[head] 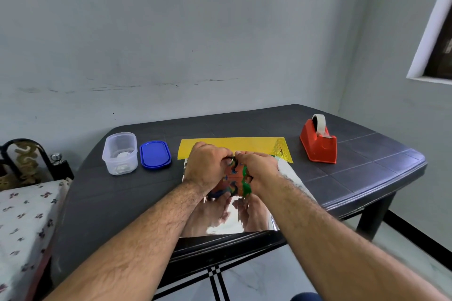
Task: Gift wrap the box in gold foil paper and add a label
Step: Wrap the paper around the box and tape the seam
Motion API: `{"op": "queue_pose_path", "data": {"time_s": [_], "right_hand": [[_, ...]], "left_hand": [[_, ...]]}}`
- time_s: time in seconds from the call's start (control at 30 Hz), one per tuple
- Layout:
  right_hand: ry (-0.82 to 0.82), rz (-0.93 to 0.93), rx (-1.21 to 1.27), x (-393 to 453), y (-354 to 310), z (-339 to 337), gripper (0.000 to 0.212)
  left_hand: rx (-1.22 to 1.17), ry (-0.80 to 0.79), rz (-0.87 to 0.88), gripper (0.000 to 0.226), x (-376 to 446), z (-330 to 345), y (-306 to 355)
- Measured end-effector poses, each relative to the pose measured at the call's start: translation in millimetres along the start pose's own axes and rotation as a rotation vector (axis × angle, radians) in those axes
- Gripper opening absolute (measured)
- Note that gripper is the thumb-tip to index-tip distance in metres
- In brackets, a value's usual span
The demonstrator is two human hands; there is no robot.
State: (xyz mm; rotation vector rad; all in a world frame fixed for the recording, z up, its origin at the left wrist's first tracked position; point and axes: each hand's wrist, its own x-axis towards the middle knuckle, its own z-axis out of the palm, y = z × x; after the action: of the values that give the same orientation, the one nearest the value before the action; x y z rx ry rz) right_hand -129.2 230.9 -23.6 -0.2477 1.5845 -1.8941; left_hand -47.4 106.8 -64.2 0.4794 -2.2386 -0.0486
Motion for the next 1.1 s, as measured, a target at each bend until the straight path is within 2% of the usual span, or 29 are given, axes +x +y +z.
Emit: {"op": "queue_pose_path", "data": {"time_s": [0.1,0.2,0.27,0.43,0.7,0.9,1.1], "right_hand": [[0.043,-0.010,-0.032,1,-1,3,0.012],[0.072,-0.020,-0.083,2,-1,3,0.010],[0.095,-0.032,-0.119,3,-1,4,0.011],[0.129,-0.003,-0.171,2,1,0,0.023],[0.143,-0.018,-0.193,2,5,-1,0.018],[0.166,-0.029,-0.323,4,5,-3,0.017],[0.194,-0.133,-0.562,15,11,-2,0.028]], "left_hand": [[-0.030,0.015,-0.056,0.016,0,-3,1],[-0.125,0.036,-0.150,0.043,0,-3,3],[-0.127,0.039,-0.156,0.049,-1,-1,2],[-0.132,0.037,-0.160,0.051,-1,1,0],[-0.115,0.074,-0.137,0.052,-3,0,3],[-0.113,0.097,-0.129,0.049,-4,-4,7],[-0.104,0.091,-0.132,0.052,-5,-4,8]]}}
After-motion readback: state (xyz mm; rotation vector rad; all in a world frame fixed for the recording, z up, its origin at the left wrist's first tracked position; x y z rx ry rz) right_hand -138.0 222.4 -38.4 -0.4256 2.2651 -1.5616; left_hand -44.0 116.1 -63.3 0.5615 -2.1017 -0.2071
